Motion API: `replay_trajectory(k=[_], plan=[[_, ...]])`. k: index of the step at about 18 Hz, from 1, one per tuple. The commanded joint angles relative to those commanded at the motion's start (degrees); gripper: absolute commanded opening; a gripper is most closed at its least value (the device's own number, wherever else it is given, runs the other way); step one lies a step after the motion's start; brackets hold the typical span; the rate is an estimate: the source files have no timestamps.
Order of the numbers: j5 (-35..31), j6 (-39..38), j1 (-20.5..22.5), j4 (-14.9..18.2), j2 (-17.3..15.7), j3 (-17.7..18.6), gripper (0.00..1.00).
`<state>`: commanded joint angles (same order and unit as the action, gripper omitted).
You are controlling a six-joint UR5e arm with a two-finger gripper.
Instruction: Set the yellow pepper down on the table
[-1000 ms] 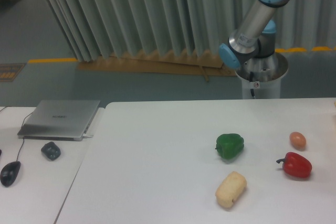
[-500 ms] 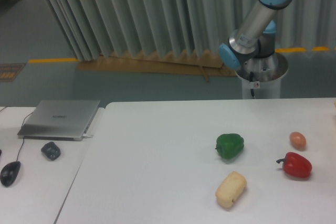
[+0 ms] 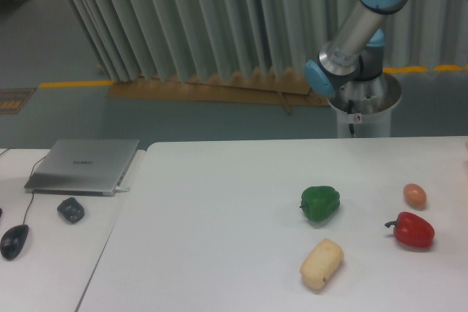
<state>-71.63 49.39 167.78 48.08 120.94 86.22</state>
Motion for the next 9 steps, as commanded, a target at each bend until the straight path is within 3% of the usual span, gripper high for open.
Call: replay_trajectory(k=[5,9], plan=[[1.4,-0.7,1.49,0.35,-2.63,-0.09,0.63],[4.22,-6.32,1.85,0.7,-7.46,1.57,0.63]])
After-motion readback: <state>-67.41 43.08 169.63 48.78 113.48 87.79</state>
